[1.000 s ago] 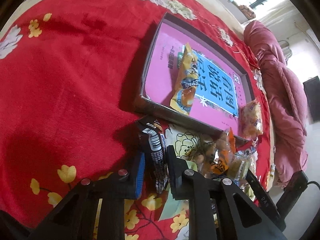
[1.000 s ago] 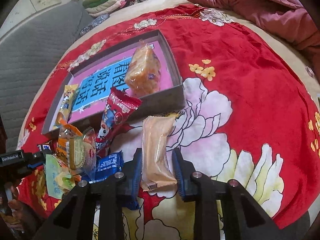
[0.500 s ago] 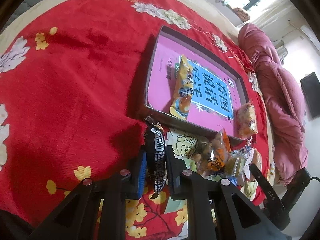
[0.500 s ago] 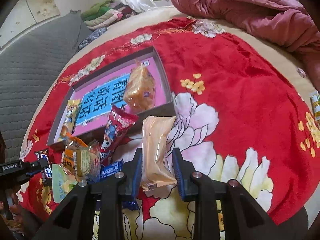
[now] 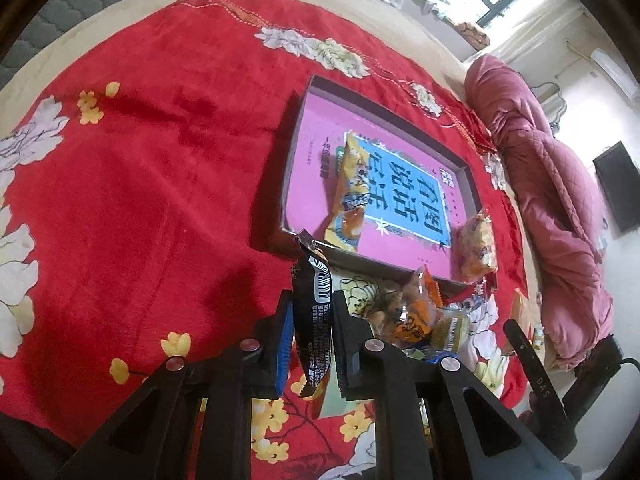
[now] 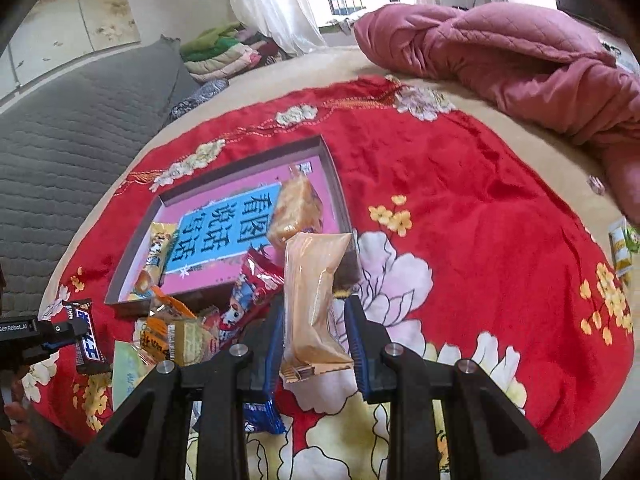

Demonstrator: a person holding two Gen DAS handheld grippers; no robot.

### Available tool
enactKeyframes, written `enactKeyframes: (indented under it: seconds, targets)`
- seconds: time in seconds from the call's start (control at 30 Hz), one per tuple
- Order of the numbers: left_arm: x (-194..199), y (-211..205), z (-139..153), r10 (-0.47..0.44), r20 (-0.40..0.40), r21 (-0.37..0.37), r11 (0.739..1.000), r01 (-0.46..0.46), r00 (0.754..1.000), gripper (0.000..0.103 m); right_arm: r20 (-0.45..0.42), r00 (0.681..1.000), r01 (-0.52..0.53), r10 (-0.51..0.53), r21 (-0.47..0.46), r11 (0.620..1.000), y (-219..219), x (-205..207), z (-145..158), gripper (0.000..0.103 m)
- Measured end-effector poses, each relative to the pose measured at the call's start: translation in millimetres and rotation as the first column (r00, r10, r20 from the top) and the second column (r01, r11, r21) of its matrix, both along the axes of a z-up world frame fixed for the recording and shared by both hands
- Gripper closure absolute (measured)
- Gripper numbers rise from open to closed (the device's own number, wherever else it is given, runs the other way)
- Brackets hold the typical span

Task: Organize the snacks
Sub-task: 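Carry the pastry bag with the right tool while the left carries the chocolate bar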

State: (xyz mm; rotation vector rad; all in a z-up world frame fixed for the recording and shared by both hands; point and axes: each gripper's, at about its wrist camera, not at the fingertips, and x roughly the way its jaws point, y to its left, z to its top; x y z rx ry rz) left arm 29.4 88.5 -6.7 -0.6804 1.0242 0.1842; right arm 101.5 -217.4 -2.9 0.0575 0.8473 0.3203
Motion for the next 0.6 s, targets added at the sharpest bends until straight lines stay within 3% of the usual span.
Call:
enactKeyframes:
  seconds: [0.6]
  targets:
    - [9.0,-11.3,21.2,-0.028,0.059,0.023,0.999,0.026,0.998,0.085,0.070,0.997,-0.012,0.011,0.013,1.000,0.2,0.5,10.0,0.073]
